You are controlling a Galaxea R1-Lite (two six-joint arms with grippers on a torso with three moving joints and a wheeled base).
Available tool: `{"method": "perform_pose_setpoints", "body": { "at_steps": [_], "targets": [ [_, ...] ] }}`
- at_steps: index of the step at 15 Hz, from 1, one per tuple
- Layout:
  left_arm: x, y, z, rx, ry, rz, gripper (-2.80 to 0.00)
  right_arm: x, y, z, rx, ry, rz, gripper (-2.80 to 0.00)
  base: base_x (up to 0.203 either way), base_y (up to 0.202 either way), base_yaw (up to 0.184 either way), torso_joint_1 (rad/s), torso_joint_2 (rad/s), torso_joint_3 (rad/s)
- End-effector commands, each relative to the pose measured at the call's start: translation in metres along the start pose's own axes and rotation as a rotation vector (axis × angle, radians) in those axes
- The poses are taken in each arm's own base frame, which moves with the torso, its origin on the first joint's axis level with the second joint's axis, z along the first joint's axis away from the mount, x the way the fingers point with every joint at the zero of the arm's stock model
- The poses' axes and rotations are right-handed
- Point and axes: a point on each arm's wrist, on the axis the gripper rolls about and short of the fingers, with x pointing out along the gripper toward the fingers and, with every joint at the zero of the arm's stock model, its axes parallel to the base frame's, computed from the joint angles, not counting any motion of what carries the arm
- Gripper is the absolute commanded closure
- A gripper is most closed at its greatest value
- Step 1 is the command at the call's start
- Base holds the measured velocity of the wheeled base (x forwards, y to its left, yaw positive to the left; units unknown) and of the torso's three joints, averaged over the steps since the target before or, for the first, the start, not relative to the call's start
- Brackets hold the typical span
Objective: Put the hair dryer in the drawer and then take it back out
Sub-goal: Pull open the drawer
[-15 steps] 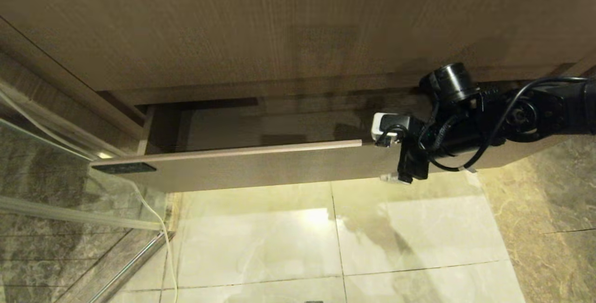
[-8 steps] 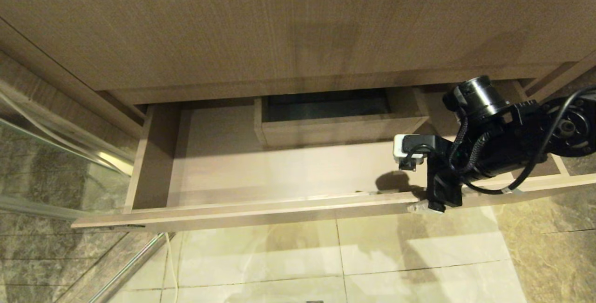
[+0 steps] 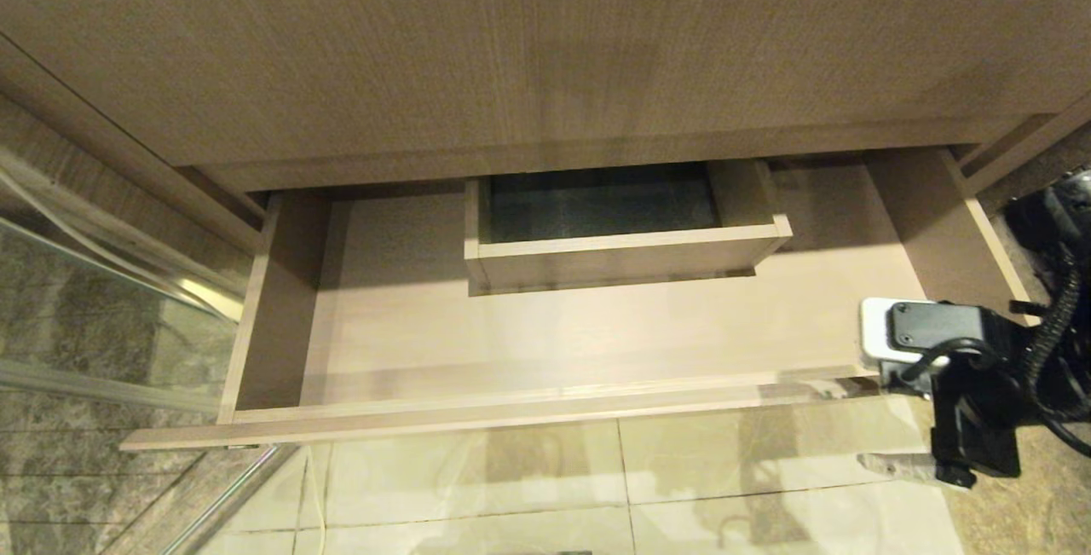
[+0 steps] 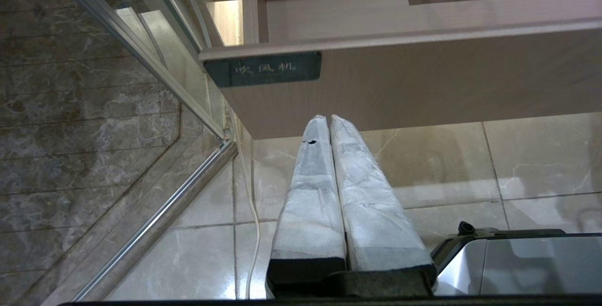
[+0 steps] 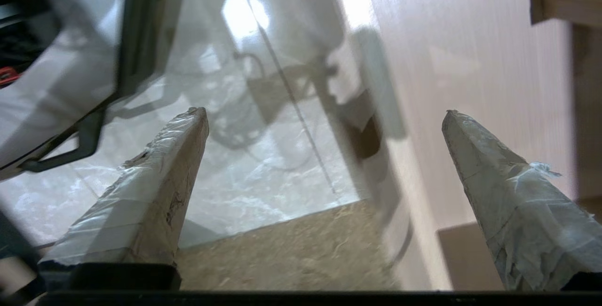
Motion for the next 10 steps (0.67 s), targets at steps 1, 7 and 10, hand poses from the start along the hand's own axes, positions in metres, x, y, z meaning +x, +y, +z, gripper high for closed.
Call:
{"method": "perform_pose_setpoints", "body": {
  "at_steps": [1, 7, 10],
  "targets": [
    [0.0, 0.0, 0.0, 0.0, 0.001, -0.001, 0.0, -0.038, 0.028, -0.017, -0.008, -0.042, -0.06, -2.8, 0.0, 0.0, 0.0, 0.0, 0.0, 0.0],
    [0.0, 0.0, 0.0, 0.0, 0.001, -0.001, 0.0, -0.049, 0.018, -0.011, 0.053, -0.074, -0.123, -2.8, 0.0, 0.0, 0.0, 0.0, 0.0, 0.0],
    [0.0, 0.0, 0.0, 0.0, 0.001, -0.001, 0.0, -0.055, 0.009, -0.007, 0.06, -0.082, -0.157, -2.8, 0.0, 0.0, 0.0, 0.0, 0.0, 0.0]
  ]
}}
